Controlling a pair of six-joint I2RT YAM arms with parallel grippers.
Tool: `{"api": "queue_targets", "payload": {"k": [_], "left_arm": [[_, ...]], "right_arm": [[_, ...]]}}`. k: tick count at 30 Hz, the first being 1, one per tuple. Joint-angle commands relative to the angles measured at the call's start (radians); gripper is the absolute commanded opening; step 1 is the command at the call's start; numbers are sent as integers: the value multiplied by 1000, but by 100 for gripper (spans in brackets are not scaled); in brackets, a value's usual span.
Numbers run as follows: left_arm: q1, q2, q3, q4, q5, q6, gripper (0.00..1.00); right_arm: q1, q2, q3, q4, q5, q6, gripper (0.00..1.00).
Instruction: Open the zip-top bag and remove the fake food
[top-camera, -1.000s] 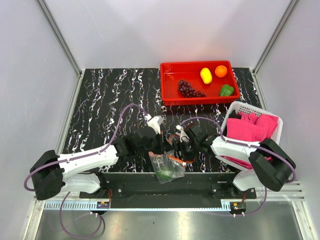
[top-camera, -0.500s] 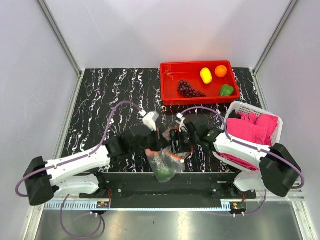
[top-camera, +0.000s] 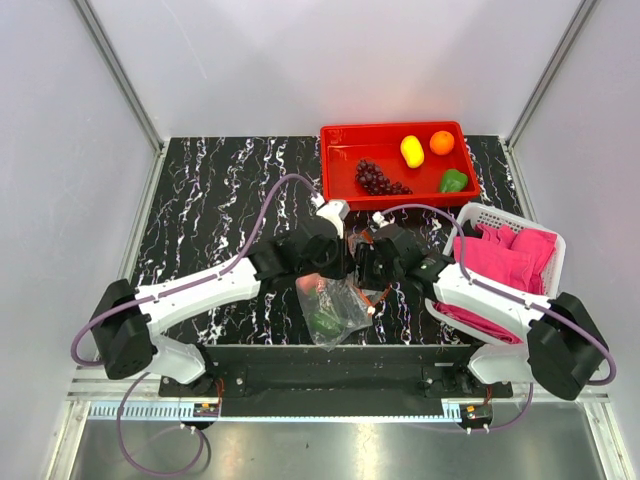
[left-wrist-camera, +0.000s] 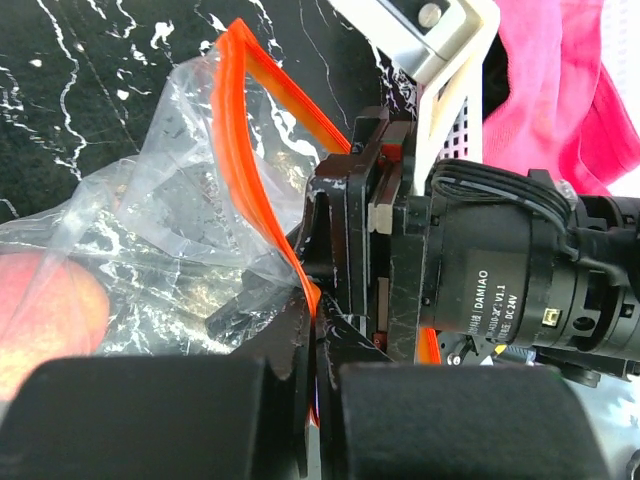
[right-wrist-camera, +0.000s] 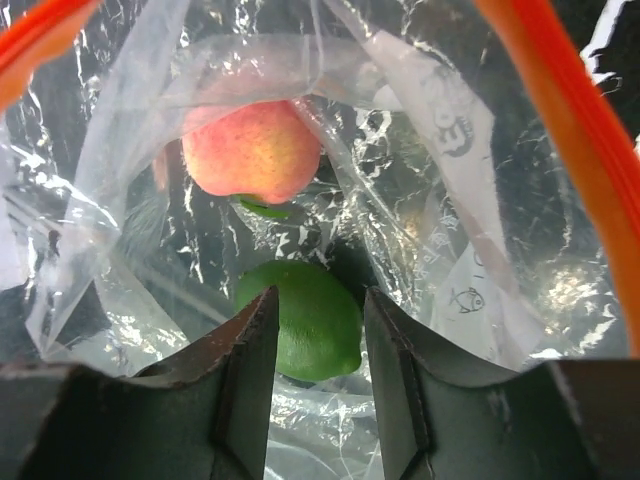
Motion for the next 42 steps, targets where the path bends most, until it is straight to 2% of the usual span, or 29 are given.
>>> {"api": "queue_targets", "payload": {"k": [1, 3, 4, 8, 11, 14, 17, 18, 22, 24, 25, 26, 28, 32, 33, 36, 39, 42], "left_arm": [[-26, -17, 36, 184, 98, -4, 0], [-22, -39, 8, 181, 95, -1, 1], [-14, -69, -1, 180, 99, 2, 13], [-5, -186, -56, 154, 61, 12, 51], [9, -304, -118, 98, 6, 5, 62], [21, -442, -194, 16, -69, -10, 64], [50, -523, -301, -40, -129, -46, 62], [75, -557, -326, -49, -146, -84, 57], [130, -586, -452, -67, -209, -181, 47], [178, -574, -501, -55, -201, -201, 38], [192, -553, -508, -54, -192, -204, 23], [201, -541, -512, -54, -183, -208, 17], [204, -530, -529, -47, -154, -233, 11], [202, -550, -629, 58, -4, -279, 8], [202, -553, -649, 61, 72, -291, 6], [195, -579, -682, 84, 177, -310, 4], [192, -600, -733, 138, 257, -320, 6], [192, -574, -774, 190, 292, -351, 14]], "right_arm": [[-7, -34, -27, 136, 33, -13, 47], [-18, -16, -30, 145, 14, -30, 46], [-23, -8, -28, 147, -8, -34, 47], [-30, 23, -30, 191, -87, -57, 47], [-32, 38, -36, 213, -107, -66, 47], [-33, 61, -33, 227, -136, -69, 47], [-33, 75, -42, 248, -159, -65, 47], [-33, 81, -48, 282, -173, -63, 48], [-33, 121, -39, 311, -236, -71, 51], [-33, 142, -38, 332, -284, -66, 52], [-32, 147, -36, 334, -297, -68, 53], [-32, 155, -37, 334, -309, -74, 54], [-32, 155, -48, 331, -337, -88, 56], [-32, 164, -56, 300, -374, -134, 59], [-32, 164, -54, 293, -383, -140, 59], [-33, 162, -57, 279, -394, -157, 62], [-32, 170, -59, 276, -404, -166, 64], [-32, 178, -64, 276, -414, -172, 68]]}}
